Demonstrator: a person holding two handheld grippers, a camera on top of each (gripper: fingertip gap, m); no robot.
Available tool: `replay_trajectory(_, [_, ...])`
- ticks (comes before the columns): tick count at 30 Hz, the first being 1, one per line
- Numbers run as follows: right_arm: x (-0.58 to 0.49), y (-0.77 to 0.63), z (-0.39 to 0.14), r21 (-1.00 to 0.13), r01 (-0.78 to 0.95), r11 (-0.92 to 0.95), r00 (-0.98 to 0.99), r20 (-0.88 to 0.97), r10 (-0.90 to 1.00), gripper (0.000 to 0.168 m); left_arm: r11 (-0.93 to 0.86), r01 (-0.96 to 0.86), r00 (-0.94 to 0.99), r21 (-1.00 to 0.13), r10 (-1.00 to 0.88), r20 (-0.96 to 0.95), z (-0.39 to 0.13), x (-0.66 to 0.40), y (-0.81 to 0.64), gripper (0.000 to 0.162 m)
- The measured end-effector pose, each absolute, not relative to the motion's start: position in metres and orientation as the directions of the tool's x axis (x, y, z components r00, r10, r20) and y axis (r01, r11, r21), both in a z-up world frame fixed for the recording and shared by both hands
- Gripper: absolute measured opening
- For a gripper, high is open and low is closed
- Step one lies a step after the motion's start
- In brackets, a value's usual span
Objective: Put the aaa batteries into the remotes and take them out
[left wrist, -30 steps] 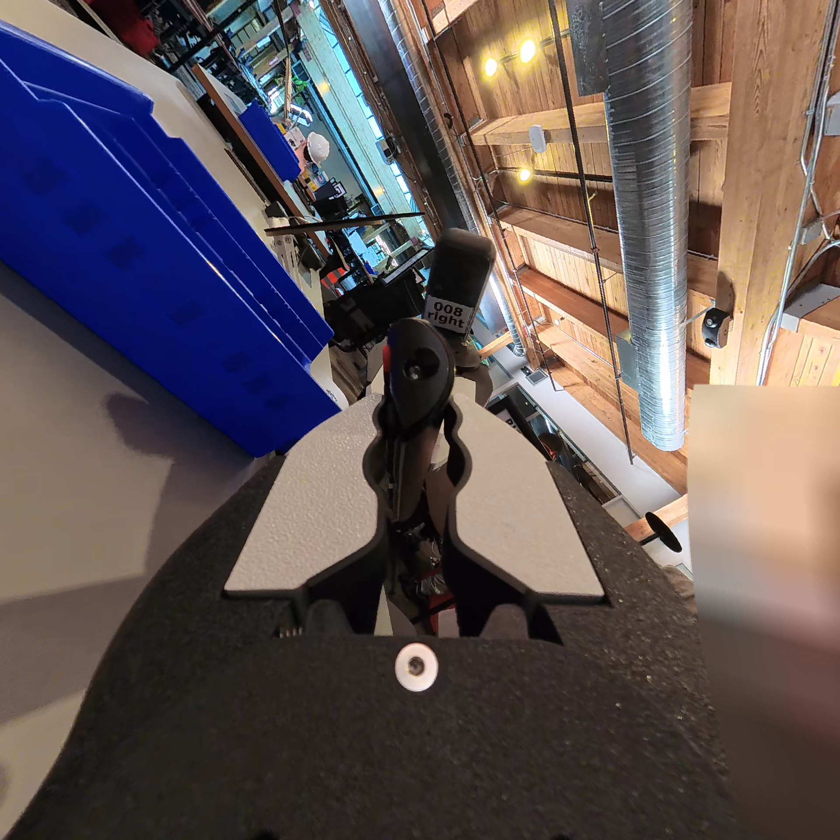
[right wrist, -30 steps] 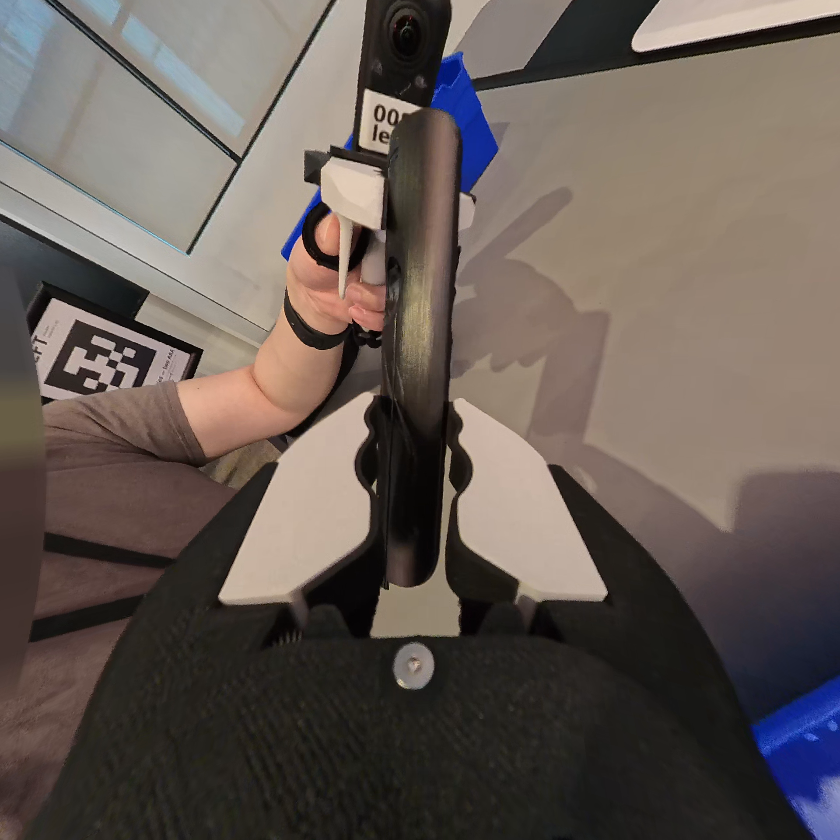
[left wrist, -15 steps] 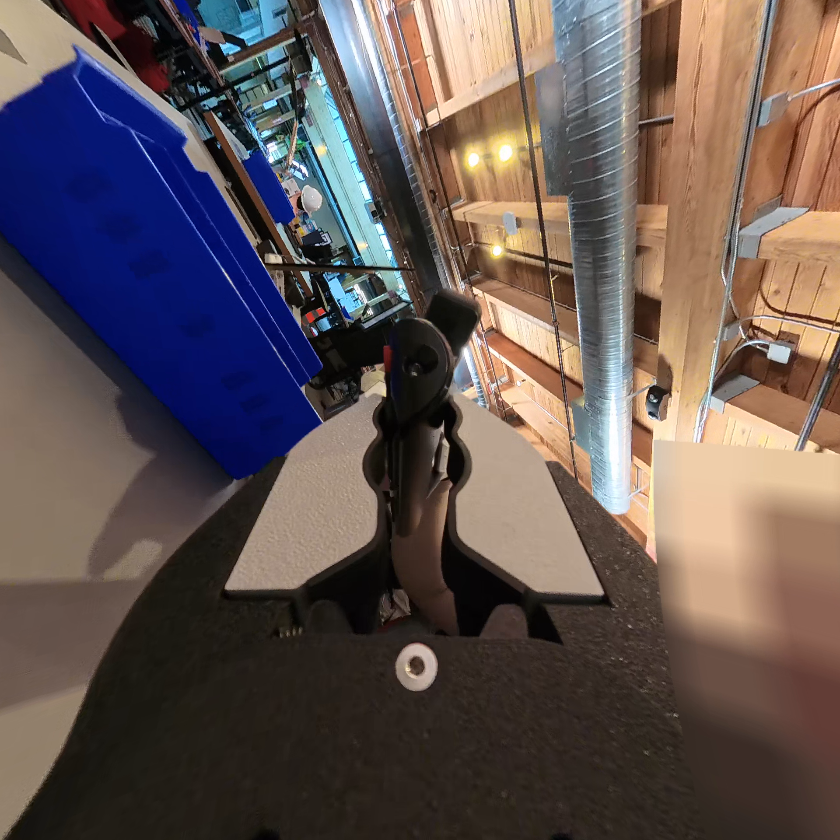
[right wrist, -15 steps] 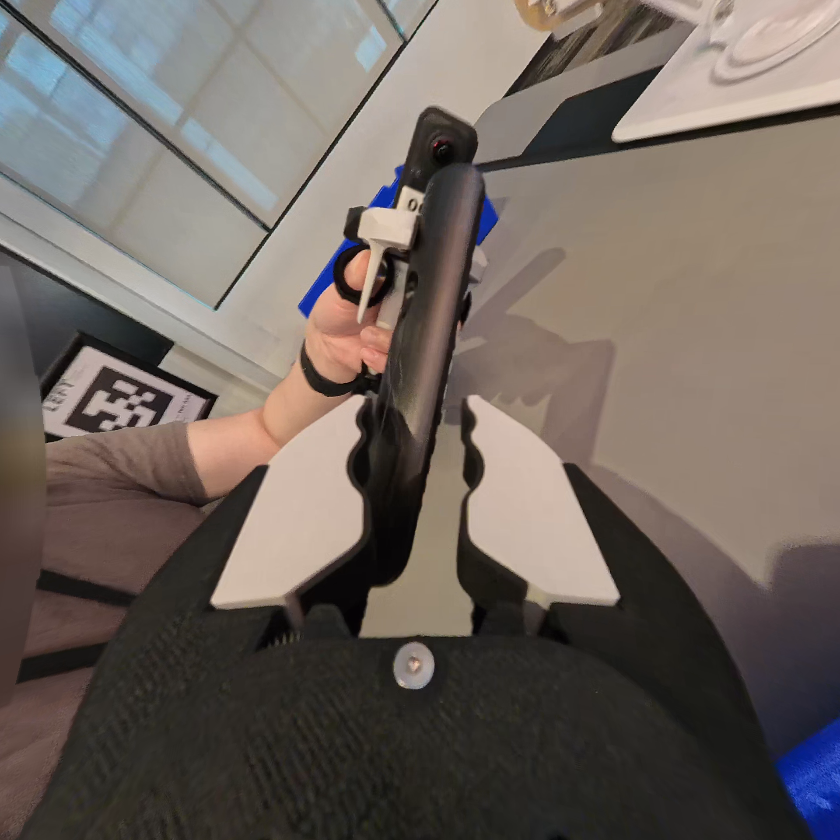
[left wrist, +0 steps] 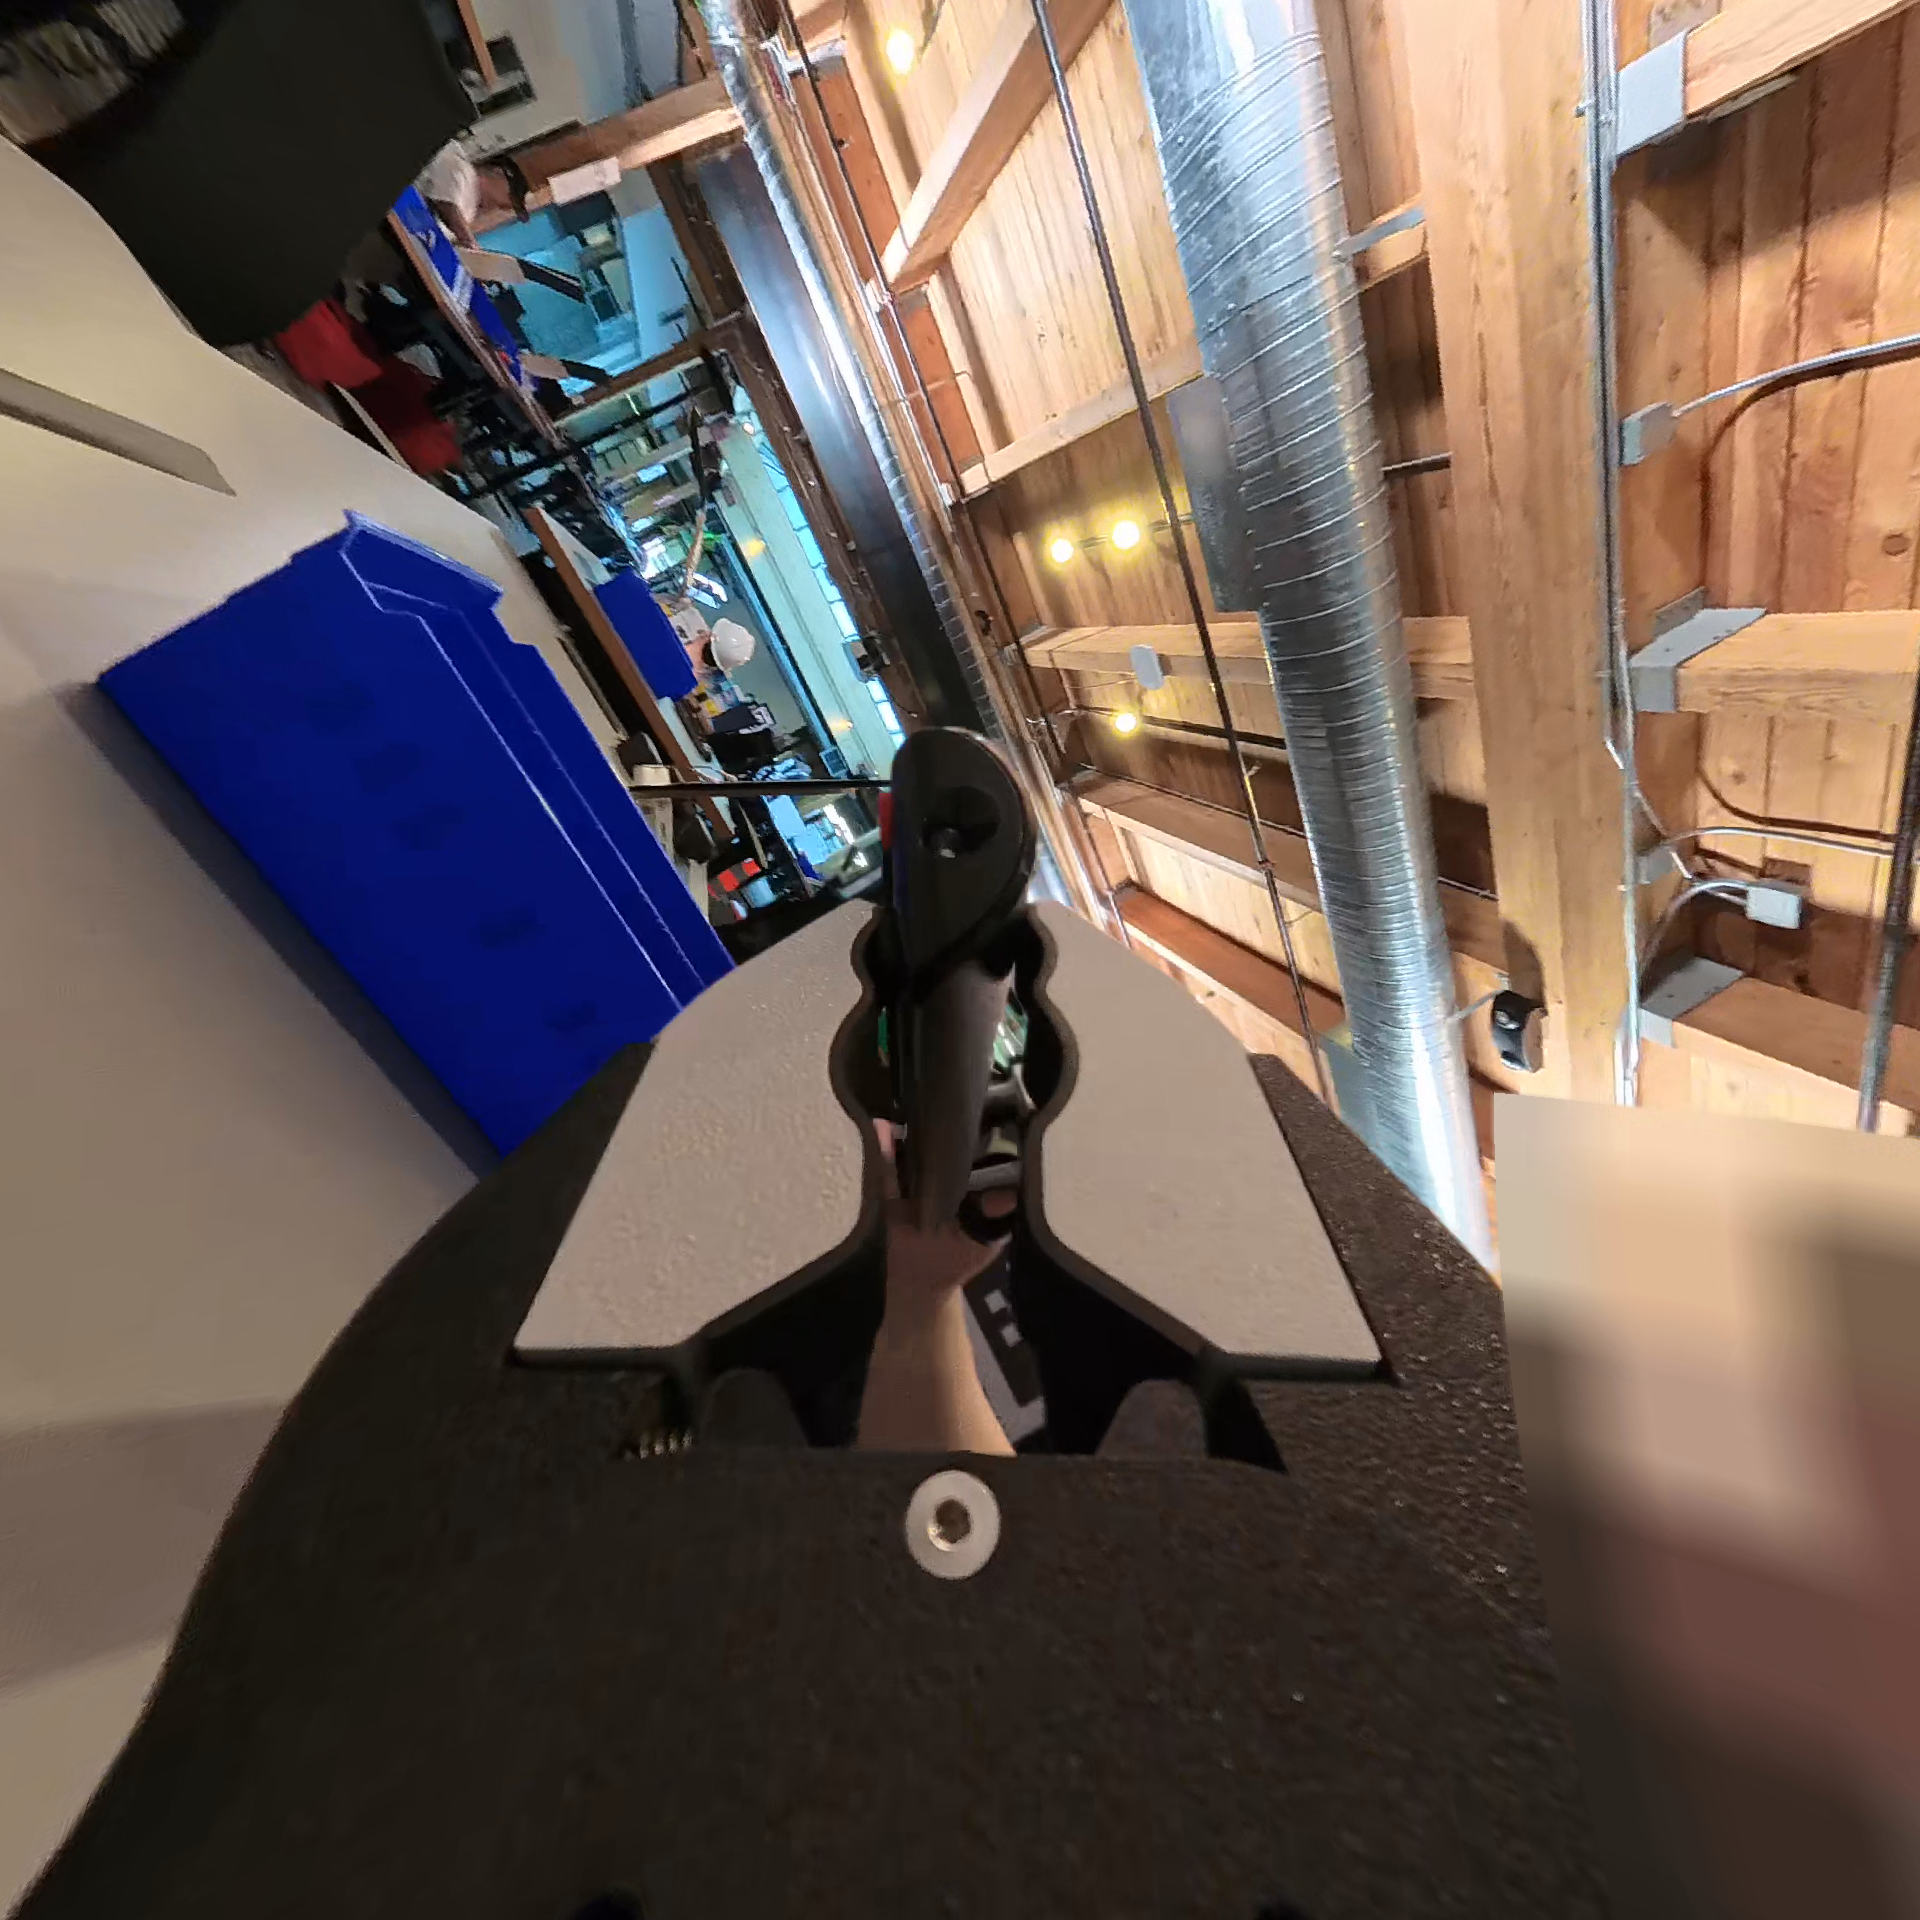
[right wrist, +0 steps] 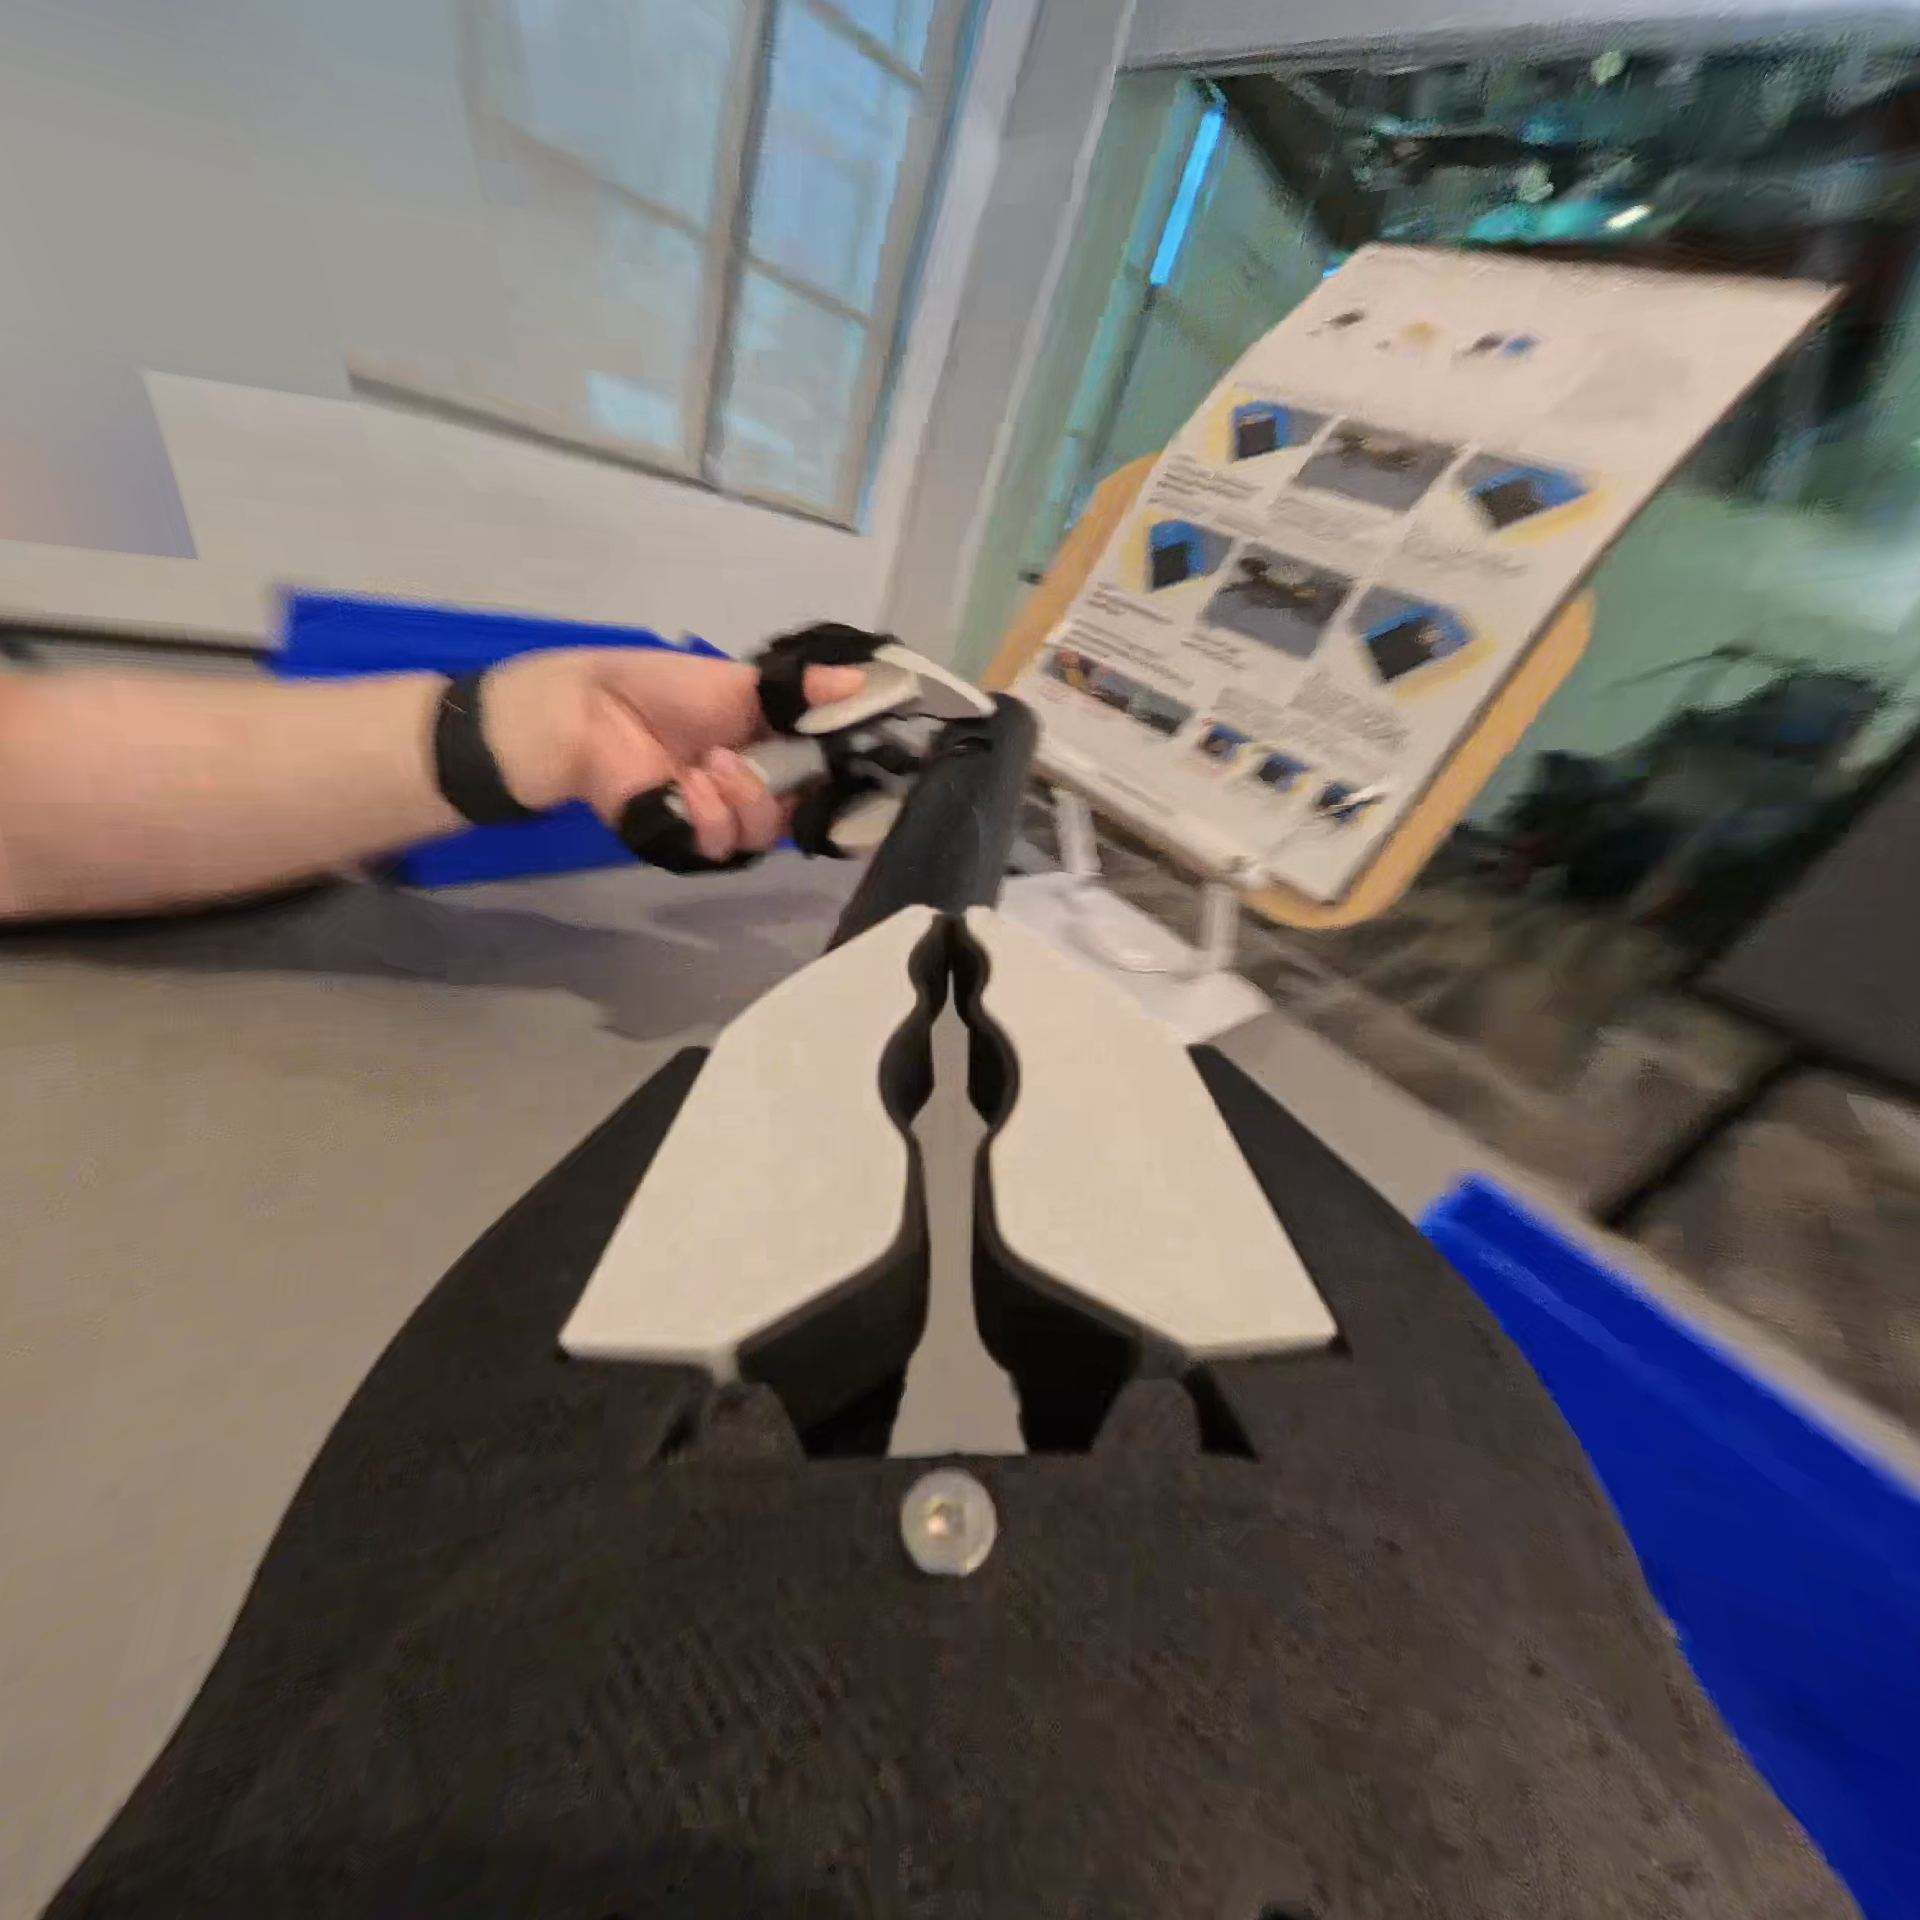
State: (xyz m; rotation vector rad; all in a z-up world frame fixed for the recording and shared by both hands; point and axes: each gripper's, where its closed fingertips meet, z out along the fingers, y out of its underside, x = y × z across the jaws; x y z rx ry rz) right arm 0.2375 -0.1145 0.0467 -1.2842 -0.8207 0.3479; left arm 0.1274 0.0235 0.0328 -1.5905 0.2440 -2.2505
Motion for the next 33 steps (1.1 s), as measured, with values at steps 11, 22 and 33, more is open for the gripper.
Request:
replay_trajectory(11, [0.209,-0.098,0.023,-0.907,0.345,0.241,0.735,0.421,0.532,0.002,-0.911,0.234,-0.301,-0.340,-0.400,0.866,0.040,0.127,0.022,0.023])
replay_trajectory(22, [0.206,-0.093,0.022,-0.906,0.353,0.235,0.735,0.424,0.529,0.002,-0.912,0.222,-0.313,-0.345,-0.402,0.861,0.043,0.128,0.018,0.023])
replay_trajectory(33, [0.211,-0.095,0.021,-0.905,0.360,0.226,0.752,0.425,0.503,0.001,-0.907,0.223,-0.305,-0.358,-0.414,0.858,0.042,0.131,0.016,0.022])
